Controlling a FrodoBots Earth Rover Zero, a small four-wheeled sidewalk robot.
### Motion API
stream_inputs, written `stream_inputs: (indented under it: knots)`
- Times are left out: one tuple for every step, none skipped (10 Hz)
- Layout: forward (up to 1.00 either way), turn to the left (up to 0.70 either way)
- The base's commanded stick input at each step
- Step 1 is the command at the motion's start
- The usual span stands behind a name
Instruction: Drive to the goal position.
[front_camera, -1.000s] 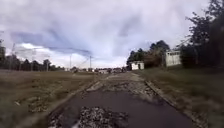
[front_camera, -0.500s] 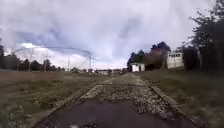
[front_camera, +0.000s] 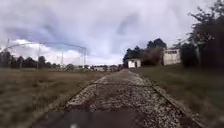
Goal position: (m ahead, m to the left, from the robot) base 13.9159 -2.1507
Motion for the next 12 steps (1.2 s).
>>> stream_inputs:
  knots:
    - [1.00, 0.00]
    - [1.00, 0.00]
    - [1.00, -0.02]
    - [1.00, -0.04]
    - [1.00, -0.28]
    - [1.00, -0.35]
    - [1.00, -0.40]
    - [1.00, -0.38]
    - [1.00, -0.36]
    - [1.00, 0.00]
    - [1.00, 0.00]
    - [1.00, 0.00]
